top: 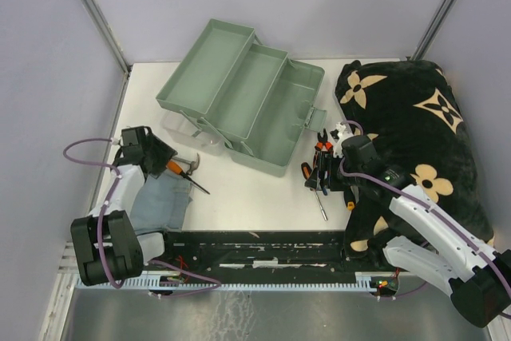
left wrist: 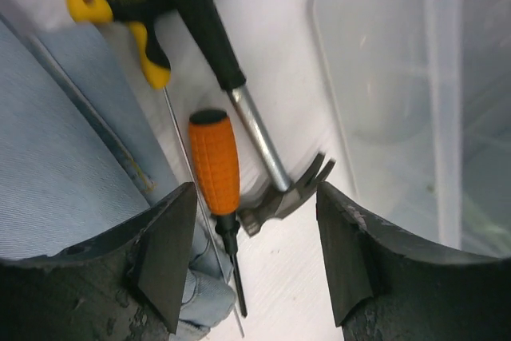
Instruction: Pack the tool kit
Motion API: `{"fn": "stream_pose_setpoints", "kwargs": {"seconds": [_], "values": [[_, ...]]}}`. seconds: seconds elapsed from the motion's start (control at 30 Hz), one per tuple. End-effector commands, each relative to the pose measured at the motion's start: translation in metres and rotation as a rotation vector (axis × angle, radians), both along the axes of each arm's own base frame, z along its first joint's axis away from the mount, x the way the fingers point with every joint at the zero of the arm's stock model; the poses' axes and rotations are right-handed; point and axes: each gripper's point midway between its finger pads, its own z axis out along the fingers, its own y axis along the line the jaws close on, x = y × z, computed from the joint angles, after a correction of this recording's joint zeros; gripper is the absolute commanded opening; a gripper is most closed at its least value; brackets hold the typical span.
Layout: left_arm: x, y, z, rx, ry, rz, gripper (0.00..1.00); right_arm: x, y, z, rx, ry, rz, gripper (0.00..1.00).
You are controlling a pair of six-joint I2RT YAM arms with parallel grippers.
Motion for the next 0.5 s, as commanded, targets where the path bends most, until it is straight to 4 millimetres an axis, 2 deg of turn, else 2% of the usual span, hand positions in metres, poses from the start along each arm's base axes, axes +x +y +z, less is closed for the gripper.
{"fn": "stream_pose_setpoints", "kwargs": {"seconds": [0.0,0.07,0.17,0.33,0.47], "values": [[0.028,0.046,0.053,0.161,-0.16,0.188,0.69,0.008,-0.003,0.018,-0.025,-0.067,0.016,0.69],[0.033,0.055,0.057,0.185,-0.175,0.204,0.69,0.009,-0.004,0.019,-0.034,-0.071,0.012,0.69],[0.043,0.064,0.053,0.209,-0.146,0.196,0.65,0.01,-0.007,0.019,-0.045,-0.077,0.004,0.69],[0.064,0.058,0.04,0.141,-0.103,0.177,0.62,0.011,-0.007,0.019,-0.053,-0.077,0.002,0.69],[0.065,0.06,0.027,0.125,-0.056,0.212,0.61,0.011,-0.009,0.017,-0.059,-0.07,-0.008,0.69]]}}
